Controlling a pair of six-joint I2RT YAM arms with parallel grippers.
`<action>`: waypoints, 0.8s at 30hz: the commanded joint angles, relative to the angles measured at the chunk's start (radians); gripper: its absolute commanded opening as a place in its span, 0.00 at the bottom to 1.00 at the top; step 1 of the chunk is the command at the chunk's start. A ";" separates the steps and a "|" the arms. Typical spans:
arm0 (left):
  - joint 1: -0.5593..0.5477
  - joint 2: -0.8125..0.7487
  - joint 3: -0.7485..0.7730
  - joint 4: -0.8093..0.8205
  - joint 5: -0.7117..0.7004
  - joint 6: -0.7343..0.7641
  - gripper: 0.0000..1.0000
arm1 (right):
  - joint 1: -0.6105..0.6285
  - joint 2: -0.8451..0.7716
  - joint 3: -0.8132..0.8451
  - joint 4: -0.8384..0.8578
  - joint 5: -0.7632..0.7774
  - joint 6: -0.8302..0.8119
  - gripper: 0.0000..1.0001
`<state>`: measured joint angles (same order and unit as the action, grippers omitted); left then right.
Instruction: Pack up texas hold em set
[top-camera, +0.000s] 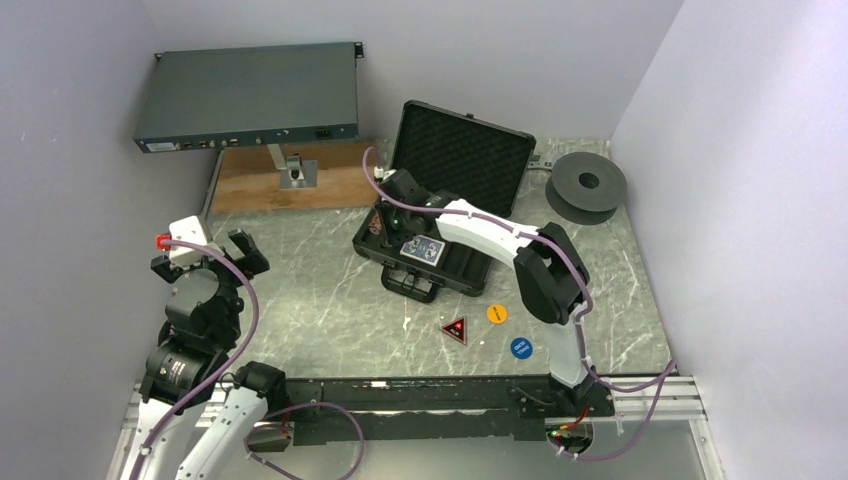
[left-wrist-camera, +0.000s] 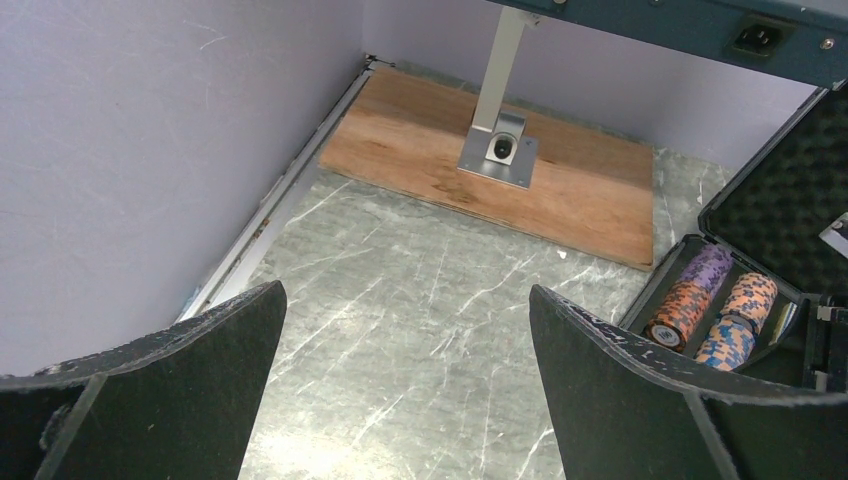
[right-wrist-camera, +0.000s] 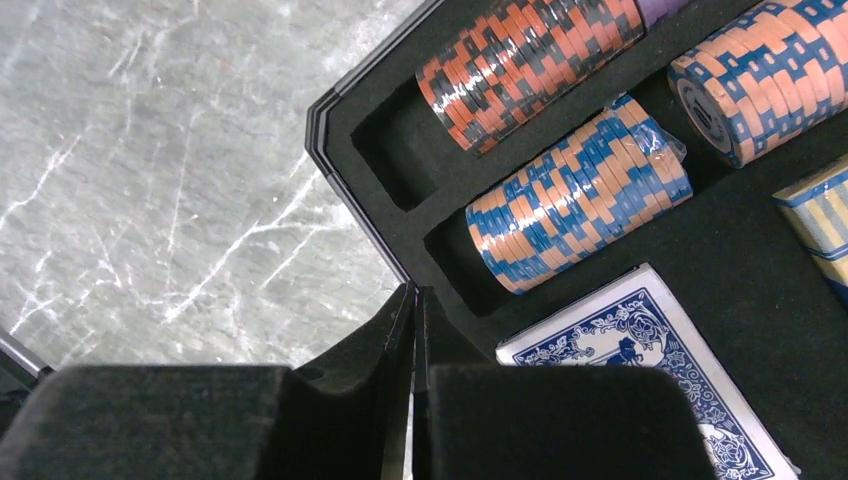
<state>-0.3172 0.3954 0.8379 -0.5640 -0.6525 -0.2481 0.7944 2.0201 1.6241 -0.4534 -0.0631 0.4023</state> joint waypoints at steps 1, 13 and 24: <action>0.008 0.009 0.003 0.031 -0.013 0.016 0.98 | 0.002 0.017 0.012 -0.003 -0.007 -0.034 0.05; 0.019 0.008 -0.002 0.036 -0.015 0.020 0.98 | -0.026 0.073 0.053 -0.018 0.032 -0.053 0.03; 0.023 0.009 0.002 0.030 -0.019 0.017 0.98 | -0.080 0.105 0.112 -0.023 0.057 -0.074 0.02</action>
<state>-0.3016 0.4000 0.8379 -0.5644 -0.6529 -0.2481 0.7467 2.1136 1.6848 -0.4801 -0.0624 0.3584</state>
